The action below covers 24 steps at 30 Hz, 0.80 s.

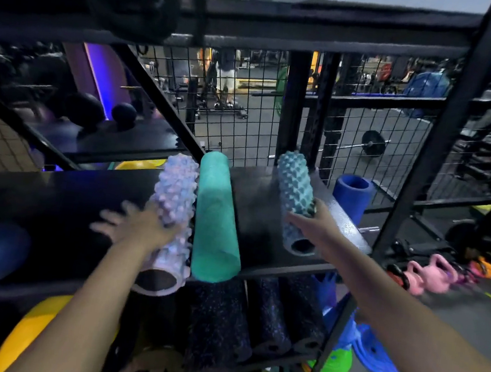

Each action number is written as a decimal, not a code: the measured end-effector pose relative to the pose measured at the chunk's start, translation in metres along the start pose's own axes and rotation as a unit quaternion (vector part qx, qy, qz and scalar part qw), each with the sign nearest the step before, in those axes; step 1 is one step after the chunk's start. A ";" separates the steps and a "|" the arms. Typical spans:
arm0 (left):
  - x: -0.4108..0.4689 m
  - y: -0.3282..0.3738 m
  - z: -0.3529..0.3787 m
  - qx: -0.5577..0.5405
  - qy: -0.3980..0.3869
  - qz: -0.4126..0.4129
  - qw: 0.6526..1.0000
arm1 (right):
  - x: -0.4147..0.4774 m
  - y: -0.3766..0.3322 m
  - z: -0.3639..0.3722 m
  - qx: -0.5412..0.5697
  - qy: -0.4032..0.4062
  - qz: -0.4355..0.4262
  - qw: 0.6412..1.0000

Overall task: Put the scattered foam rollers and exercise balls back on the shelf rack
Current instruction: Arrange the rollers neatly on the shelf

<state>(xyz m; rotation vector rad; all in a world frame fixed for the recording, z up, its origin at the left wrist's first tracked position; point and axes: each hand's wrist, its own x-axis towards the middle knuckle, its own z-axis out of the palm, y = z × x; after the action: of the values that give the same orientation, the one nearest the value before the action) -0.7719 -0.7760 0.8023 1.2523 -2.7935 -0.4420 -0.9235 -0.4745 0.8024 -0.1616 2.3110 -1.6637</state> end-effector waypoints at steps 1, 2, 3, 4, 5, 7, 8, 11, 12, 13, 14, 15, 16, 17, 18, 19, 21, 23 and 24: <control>0.003 -0.013 0.004 -0.065 -0.050 -0.009 0.997 | 0.007 0.006 -0.004 -0.025 0.006 -0.001 1.000; 0.006 -0.020 0.008 -0.142 -0.089 0.006 0.986 | 0.012 0.010 -0.008 -0.052 0.011 -0.004 0.999; 0.009 -0.021 0.013 -0.192 -0.106 0.021 0.976 | 0.017 0.013 -0.010 -0.072 0.012 -0.005 0.997; 0.009 -0.017 0.017 -0.204 -0.103 0.025 0.973 | 0.023 0.019 -0.011 -0.084 0.010 -0.003 0.996; 0.010 -0.010 0.022 -0.199 -0.096 0.021 0.975 | 0.028 0.023 -0.012 -0.094 0.008 -0.003 0.996; 0.003 0.015 0.034 -0.209 -0.069 0.008 0.975 | 0.033 0.027 -0.014 -0.116 0.009 -0.009 0.993; 0.001 0.028 0.040 -0.225 -0.062 0.004 0.972 | 0.033 0.028 -0.017 -0.130 0.008 -0.016 0.991; -0.009 0.067 0.048 -0.200 -0.042 0.003 0.979 | 0.031 0.030 -0.030 -0.170 0.013 -0.029 0.985; -0.010 0.077 0.050 -0.189 -0.041 0.004 0.981 | 0.029 0.030 -0.037 -0.182 0.015 -0.029 0.983; -0.008 0.086 0.051 -0.187 -0.045 0.008 0.981 | 0.029 0.030 -0.043 -0.191 0.016 -0.031 0.981; -0.007 0.094 0.053 -0.190 -0.049 0.015 0.980 | 0.029 0.031 -0.050 -0.196 0.016 -0.035 0.980; -0.006 0.101 0.056 -0.186 -0.052 0.022 0.981 | 0.033 0.034 -0.056 -0.195 0.018 -0.035 0.980; -0.005 0.107 0.059 -0.174 -0.051 0.027 0.983 | 0.036 0.036 -0.061 -0.188 0.021 -0.032 0.981; -0.003 0.115 0.062 -0.162 -0.047 0.029 0.985 | 0.040 0.038 -0.065 -0.179 0.024 -0.026 0.983; -0.002 0.122 0.064 -0.152 -0.047 0.031 0.987 | 0.044 0.039 -0.069 -0.177 0.026 -0.025 0.984; -0.005 0.130 0.064 -0.146 -0.045 0.035 0.988 | 0.047 0.039 -0.073 -0.179 0.028 -0.026 0.983; -0.004 0.143 0.066 -0.125 -0.045 0.044 0.990 | 0.056 0.039 -0.081 -0.193 0.026 -0.037 0.980; -0.001 0.155 0.069 -0.109 -0.038 0.054 0.992 | 0.064 0.040 -0.085 -0.214 0.013 -0.044 0.976; 0.000 0.160 0.072 -0.097 -0.030 0.056 0.993 | 0.067 0.042 -0.083 -0.224 0.004 -0.039 0.974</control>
<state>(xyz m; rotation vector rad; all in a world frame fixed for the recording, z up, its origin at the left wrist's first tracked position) -0.8987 -0.6575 0.7773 1.0546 -2.7698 -0.7336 -1.0085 -0.4021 0.7764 -0.3419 2.6813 -1.1467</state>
